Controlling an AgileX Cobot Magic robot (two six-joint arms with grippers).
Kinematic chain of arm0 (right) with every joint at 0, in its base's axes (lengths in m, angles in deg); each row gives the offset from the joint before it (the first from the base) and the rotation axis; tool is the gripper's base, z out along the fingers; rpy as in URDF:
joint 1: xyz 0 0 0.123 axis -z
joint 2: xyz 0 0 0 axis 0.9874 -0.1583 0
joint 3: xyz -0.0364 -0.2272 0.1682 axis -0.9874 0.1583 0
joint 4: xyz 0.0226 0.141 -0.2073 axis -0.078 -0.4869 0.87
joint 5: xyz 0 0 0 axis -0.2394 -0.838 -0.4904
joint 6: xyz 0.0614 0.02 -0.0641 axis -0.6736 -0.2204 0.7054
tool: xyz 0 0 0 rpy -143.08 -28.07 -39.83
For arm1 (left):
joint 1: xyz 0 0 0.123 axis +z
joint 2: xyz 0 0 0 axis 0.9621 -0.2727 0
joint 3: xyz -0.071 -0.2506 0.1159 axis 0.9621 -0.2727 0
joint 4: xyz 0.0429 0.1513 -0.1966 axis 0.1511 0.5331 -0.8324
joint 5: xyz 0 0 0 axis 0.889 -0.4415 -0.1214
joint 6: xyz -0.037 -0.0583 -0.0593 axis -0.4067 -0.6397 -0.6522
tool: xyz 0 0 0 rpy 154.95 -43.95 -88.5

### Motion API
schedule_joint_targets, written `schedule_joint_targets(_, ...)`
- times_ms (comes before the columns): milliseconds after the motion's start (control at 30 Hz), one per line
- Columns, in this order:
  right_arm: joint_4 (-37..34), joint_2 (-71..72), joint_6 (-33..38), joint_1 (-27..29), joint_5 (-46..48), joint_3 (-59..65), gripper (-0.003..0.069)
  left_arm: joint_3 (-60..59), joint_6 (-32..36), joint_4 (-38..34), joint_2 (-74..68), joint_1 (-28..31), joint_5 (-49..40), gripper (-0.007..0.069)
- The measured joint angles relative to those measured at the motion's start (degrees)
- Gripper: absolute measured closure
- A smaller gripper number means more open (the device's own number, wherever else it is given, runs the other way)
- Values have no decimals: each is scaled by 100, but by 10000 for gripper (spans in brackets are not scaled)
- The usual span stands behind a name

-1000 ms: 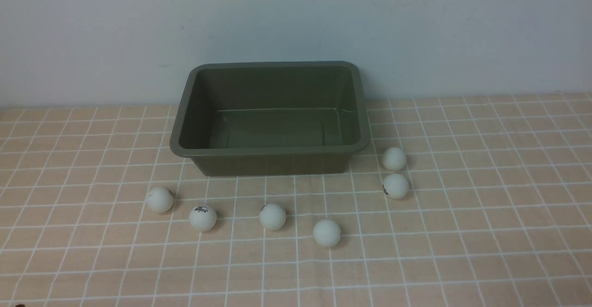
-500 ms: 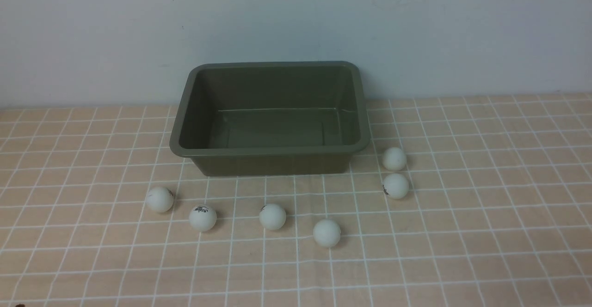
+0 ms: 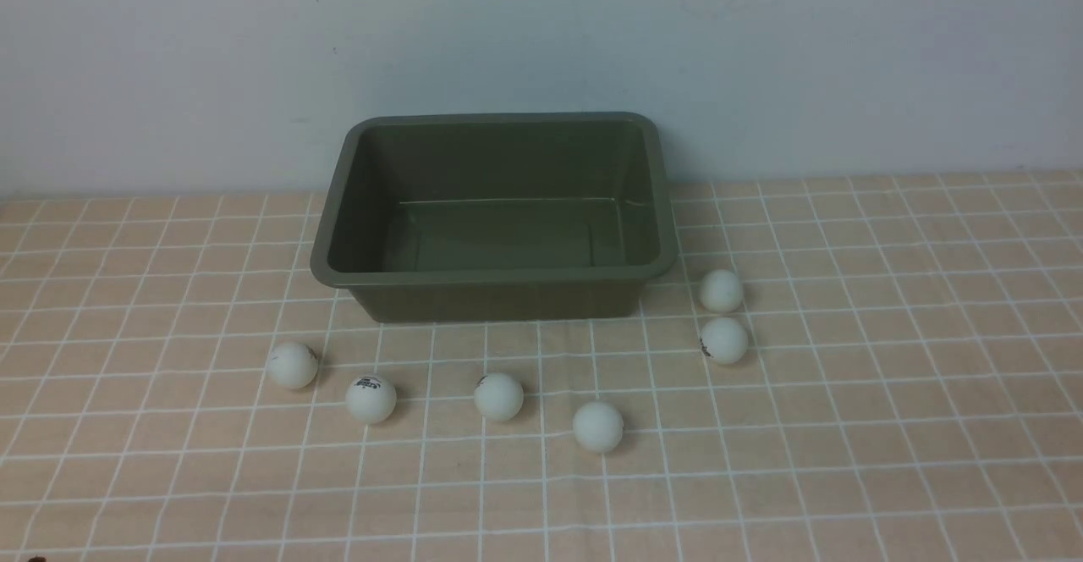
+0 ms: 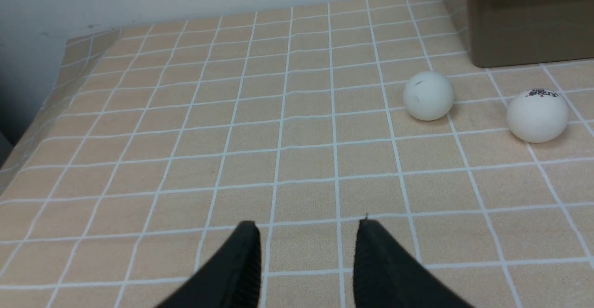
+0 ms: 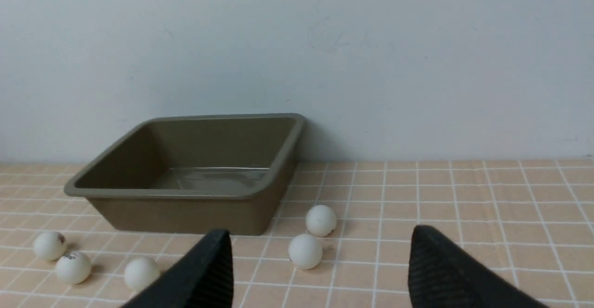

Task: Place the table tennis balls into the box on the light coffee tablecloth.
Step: 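Reach for and grasp a ping pong ball on the table beside the basket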

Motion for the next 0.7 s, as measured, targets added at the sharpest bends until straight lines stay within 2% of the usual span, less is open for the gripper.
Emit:
schedule_joint_targets(300, -407, 0, -11, 0, 18, 0, 196, 0, 0, 0, 0, 0, 0, 400)
schedule_joint_targets(633, -444, 0, -11, 0, 18, 0, 196, 0, 0, 0, 0, 0, 6, 400)
schedule_joint_targets(700, -448, 0, -11, 0, 18, 0, 196, 0, -64, -214, 0, 0, 101, 400)
